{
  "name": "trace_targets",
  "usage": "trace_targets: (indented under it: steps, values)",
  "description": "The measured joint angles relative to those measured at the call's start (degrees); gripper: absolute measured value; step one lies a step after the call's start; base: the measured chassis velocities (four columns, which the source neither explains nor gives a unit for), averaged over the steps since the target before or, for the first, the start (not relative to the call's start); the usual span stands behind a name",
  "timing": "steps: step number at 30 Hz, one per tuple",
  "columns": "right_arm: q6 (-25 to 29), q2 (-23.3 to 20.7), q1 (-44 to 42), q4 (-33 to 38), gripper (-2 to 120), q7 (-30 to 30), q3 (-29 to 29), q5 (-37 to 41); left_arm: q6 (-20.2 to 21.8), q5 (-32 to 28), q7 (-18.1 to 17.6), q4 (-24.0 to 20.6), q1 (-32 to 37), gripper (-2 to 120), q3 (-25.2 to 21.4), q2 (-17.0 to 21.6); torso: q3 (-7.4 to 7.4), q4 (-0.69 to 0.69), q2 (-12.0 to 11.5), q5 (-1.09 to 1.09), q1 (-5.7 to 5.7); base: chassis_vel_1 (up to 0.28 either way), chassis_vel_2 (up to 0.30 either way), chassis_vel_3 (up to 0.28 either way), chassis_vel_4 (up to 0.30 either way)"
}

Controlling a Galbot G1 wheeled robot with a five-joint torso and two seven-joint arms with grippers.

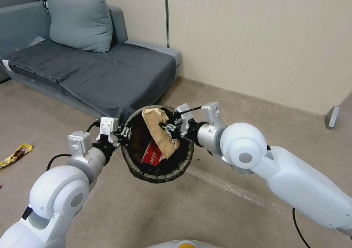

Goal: Pick up the trash bin, then pick up the garbage from the floor and place it into the trash bin.

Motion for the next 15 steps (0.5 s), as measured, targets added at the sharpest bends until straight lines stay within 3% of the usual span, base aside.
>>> trace_targets:
  steps: [15]
  values:
    - [-0.01, -0.17, 0.45, 0.2, 90, -0.12, 1.21, 0.38, 0.0, -0.29, 0.03, 0.27, -0.44, 6, -0.12, 0.22, 0.0, 0.0, 0.0, 0.0, 0.0, 0.0, 0.0, 0.0, 0.0]
